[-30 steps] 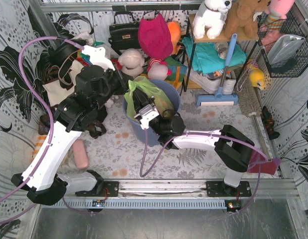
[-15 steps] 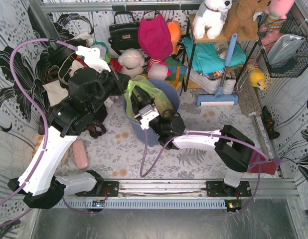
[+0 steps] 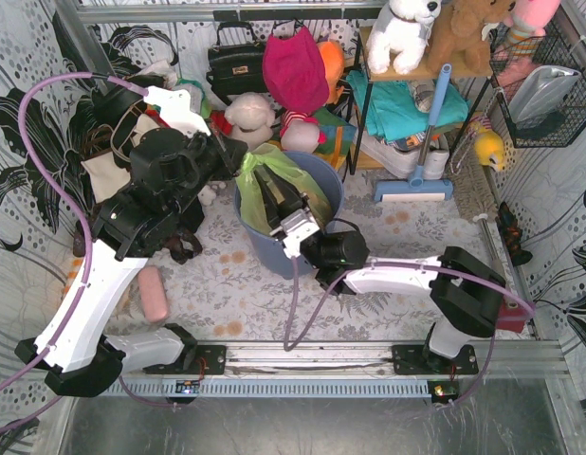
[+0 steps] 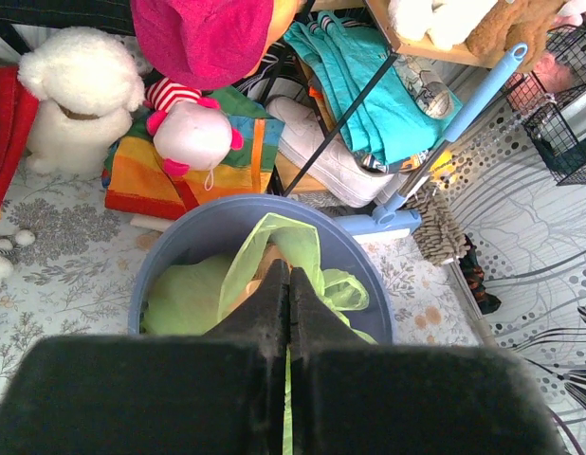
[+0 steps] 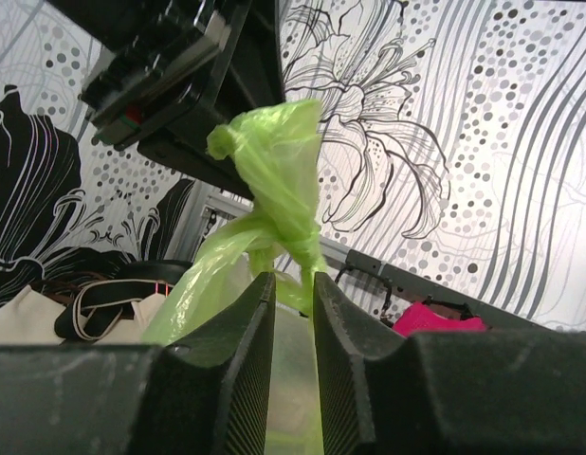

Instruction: Tie the trash bag

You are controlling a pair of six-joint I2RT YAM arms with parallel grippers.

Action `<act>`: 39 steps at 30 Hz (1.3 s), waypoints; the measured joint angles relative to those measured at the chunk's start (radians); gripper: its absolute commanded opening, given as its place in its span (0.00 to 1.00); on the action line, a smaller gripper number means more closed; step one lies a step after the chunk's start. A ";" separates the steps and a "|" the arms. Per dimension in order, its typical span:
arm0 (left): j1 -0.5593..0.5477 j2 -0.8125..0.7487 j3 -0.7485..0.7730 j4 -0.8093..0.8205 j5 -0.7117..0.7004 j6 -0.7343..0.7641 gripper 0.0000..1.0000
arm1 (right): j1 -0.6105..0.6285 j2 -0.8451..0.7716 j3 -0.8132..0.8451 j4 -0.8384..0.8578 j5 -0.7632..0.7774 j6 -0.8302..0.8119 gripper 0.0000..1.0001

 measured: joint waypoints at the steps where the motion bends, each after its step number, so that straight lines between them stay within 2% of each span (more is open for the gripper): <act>1: 0.000 0.000 0.000 0.003 0.000 0.000 0.00 | 0.004 -0.019 -0.016 0.000 0.002 0.000 0.25; 6: 0.000 0.000 -0.001 0.018 0.004 0.000 0.00 | 0.020 -0.111 -0.069 0.001 -0.002 0.008 0.29; 11: 0.000 0.000 -0.004 0.021 0.016 0.000 0.00 | 0.023 -0.183 -0.070 -0.025 -0.021 0.046 0.46; 14: 0.000 0.000 -0.005 0.024 0.023 0.000 0.00 | 0.023 -0.207 -0.030 -0.131 -0.029 0.091 0.53; 19: 0.000 -0.001 -0.008 0.029 0.031 0.000 0.00 | 0.029 -0.209 0.062 -0.294 -0.005 0.202 0.46; 32: 0.000 -0.001 -0.009 0.036 0.038 0.000 0.00 | 0.098 -0.227 0.064 -0.440 0.133 0.420 0.42; 39: 0.000 -0.001 -0.010 0.039 0.045 0.000 0.00 | 0.101 -0.227 0.059 -0.457 0.183 0.466 0.41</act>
